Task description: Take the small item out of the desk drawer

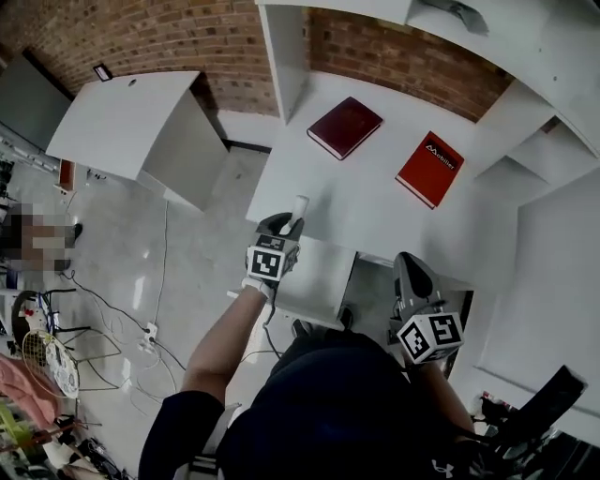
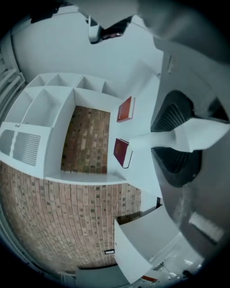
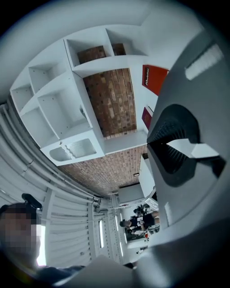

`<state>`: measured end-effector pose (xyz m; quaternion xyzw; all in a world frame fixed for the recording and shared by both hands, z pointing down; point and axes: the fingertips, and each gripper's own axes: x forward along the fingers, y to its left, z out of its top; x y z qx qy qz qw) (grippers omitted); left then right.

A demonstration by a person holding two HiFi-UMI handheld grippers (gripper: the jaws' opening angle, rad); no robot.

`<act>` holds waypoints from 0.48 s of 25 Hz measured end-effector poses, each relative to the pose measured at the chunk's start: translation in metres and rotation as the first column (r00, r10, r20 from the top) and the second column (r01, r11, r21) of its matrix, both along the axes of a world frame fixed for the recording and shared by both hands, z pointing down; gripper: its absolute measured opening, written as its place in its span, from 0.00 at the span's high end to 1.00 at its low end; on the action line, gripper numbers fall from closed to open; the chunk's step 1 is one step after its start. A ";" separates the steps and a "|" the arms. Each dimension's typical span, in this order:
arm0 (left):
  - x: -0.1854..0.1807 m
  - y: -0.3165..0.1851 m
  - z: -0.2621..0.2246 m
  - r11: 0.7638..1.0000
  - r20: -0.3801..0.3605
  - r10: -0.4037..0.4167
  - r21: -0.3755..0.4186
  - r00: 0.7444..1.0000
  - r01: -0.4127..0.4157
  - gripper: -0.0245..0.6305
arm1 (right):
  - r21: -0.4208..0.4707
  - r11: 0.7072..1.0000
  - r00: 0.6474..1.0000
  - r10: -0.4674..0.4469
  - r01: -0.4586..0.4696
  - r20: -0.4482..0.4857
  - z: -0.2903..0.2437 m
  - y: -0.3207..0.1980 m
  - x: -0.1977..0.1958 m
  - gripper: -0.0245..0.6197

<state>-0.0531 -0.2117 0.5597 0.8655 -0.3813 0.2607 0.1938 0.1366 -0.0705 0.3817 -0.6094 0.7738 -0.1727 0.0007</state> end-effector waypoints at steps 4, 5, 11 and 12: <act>0.021 -0.023 0.038 0.997 0.129 0.072 -0.005 0.989 -0.072 0.78 | -0.029 0.995 0.995 0.100 -0.101 -0.015 0.004 0.022 0.029 0.96; 0.027 -0.025 0.053 0.996 0.147 0.091 -0.020 0.985 -0.089 0.78 | -0.038 0.991 0.992 0.127 -0.127 -0.019 0.006 0.029 0.036 0.96; 0.039 -0.036 0.128 0.985 0.283 0.163 -0.098 0.945 -0.140 0.78 | -0.082 0.962 0.965 0.258 -0.261 -0.040 0.015 0.064 0.066 0.96; 0.040 -0.039 0.132 0.985 0.290 0.162 -0.098 0.943 -0.140 0.78 | -0.088 0.958 0.961 0.272 -0.275 -0.042 0.016 0.068 0.068 0.96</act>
